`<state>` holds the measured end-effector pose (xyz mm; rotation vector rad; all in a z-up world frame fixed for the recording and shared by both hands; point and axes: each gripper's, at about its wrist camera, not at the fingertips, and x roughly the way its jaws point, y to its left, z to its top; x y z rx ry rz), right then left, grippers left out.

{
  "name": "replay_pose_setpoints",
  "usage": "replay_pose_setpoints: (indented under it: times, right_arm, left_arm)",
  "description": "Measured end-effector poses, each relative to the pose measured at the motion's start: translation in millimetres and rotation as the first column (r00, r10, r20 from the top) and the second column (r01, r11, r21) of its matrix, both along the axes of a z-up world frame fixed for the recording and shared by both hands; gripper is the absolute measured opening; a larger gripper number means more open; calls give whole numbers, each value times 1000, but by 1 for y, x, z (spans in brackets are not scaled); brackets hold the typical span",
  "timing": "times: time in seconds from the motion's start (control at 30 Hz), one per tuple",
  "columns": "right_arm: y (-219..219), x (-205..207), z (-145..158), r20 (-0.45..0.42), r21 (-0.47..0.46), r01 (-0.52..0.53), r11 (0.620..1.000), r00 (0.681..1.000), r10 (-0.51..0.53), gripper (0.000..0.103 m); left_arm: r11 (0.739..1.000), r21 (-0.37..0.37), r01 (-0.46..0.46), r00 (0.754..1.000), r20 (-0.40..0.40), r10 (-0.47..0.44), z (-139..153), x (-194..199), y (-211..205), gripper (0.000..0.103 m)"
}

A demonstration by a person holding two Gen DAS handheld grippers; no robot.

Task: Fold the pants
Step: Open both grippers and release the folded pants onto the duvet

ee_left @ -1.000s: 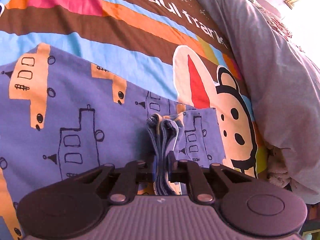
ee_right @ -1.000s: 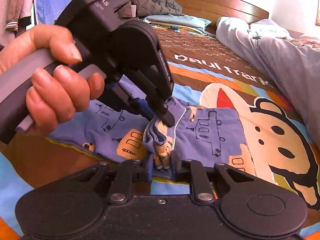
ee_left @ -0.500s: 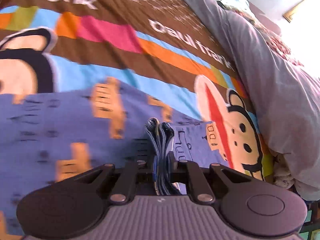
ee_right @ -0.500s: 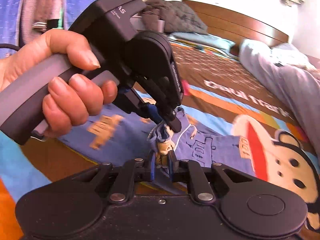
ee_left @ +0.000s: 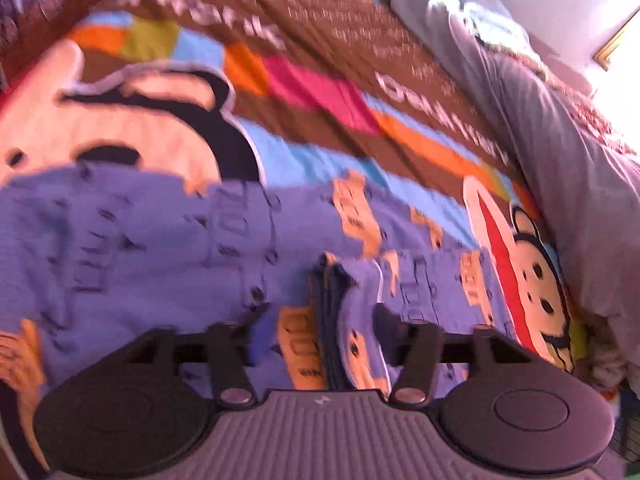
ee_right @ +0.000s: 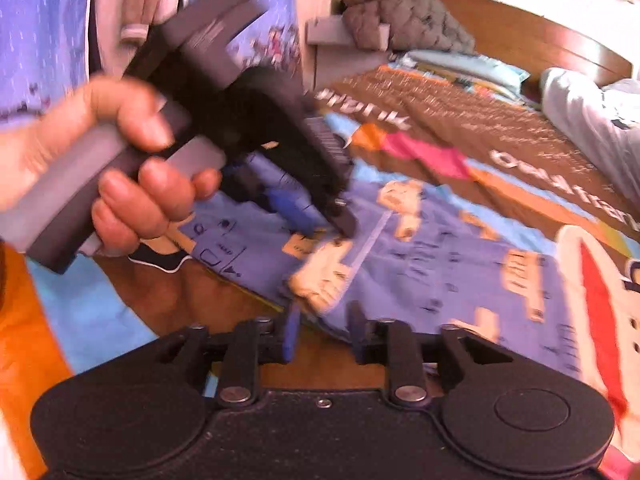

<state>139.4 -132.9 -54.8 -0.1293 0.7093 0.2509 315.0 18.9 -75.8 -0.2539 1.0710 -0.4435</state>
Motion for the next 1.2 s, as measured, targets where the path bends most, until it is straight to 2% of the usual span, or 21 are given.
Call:
replay_pose_setpoints:
  times: [0.07, 0.13, 0.2, 0.23, 0.33, 0.37, 0.4, 0.43, 0.5, 0.53, 0.57, 0.6, 0.63, 0.73, 0.83, 0.9, 0.93, 1.0, 1.07, 1.13, 1.2]
  right_arm:
    - [-23, -11, 7, 52, -29, 42, 999, 998, -41, 65]
    - [-50, -10, 11, 99, -108, 117, 987, 989, -106, 65]
    - [-76, 8, 10, 107, -157, 188, 969, 979, -173, 65]
    - [-90, 22, 9, 118, -159, 219, 963, 972, -202, 65]
    - [-114, 59, -2, 146, -139, 243, 960, 964, -223, 69]
    - [-119, 70, -8, 143, -130, 239, 962, 965, -221, 74]
    - [-123, 82, -15, 137, -125, 235, 964, 966, -218, 78]
    - [-127, 89, -22, 126, -134, 239, 962, 967, -223, 78]
    - [-141, 109, -46, 47, -220, 291, 931, 957, -288, 81]
    - [-149, 116, -55, 14, -227, 319, 920, 946, -324, 86]
    - [-163, 116, -56, 2, -163, 361, 918, 931, -365, 93]
    - [-178, 118, -54, -27, -112, 417, 902, 906, -422, 91]
    - [-185, 118, -51, -34, -82, 437, 896, 897, -441, 89]
    - [-185, 103, -33, 18, -89, 454, 887, 891, -454, 84]
    - [-171, 71, -11, 37, -23, 407, 913, 913, -406, 86]
    - [-154, 48, -1, 37, 7, 359, 933, 933, -359, 97]
    - [-144, 36, 1, 34, 9, 328, 945, 944, -328, 99]
    - [-125, 21, -1, 17, -27, 278, 960, 960, -278, 101]
    - [-109, 18, -16, -24, -105, 264, 959, 963, -268, 102]
    - [-101, 24, -25, -57, -180, 266, 947, 958, -280, 102]
    - [-98, 28, -27, -54, -201, 274, 940, 955, -290, 102]
  left_arm:
    - [999, 41, -31, 997, 79, 28, 10, -8, -3, 64]
    - [997, 64, -32, 987, 161, 22, 19, -17, -15, 67]
    - [992, 118, -31, 980, 199, 7, 22, -21, -36, 82]
    - [983, 174, -54, 980, 200, 19, 19, -21, -48, 86]
    - [923, 358, -145, 975, 210, 72, -3, -17, -68, 88]
    - [903, 398, -160, 973, 219, 76, -13, -14, -70, 94]
    - [904, 390, -177, 969, 228, 91, -18, -14, -66, 99]
    - [912, 358, -198, 964, 238, 116, -20, -15, -59, 100]
    - [926, 320, -200, 962, 245, 123, -21, -16, -49, 100]
    - [926, 326, -187, 964, 244, 109, -20, -14, -48, 100]
    - [926, 334, -176, 966, 238, 98, -19, -13, -48, 100]
    - [927, 335, -171, 969, 226, 97, -16, -12, -47, 100]
    - [928, 329, -174, 971, 213, 107, -14, -10, -47, 100]
    - [943, 280, -182, 979, 139, 148, -4, -14, -38, 101]
    - [967, 191, -167, 984, 89, 152, 4, -29, -31, 102]
    - [969, 189, -157, 986, 81, 144, 6, -41, -32, 102]
    - [968, 203, -148, 987, 90, 132, 5, -47, -34, 102]
    - [947, 289, -143, 987, 116, 113, 0, -58, -41, 102]
    - [911, 390, -136, 984, 159, 79, -12, -67, -48, 103]
    - [922, 358, -149, 970, 235, 65, -20, -77, -44, 103]
    - [938, 309, -158, 967, 240, 84, -22, -78, -36, 103]
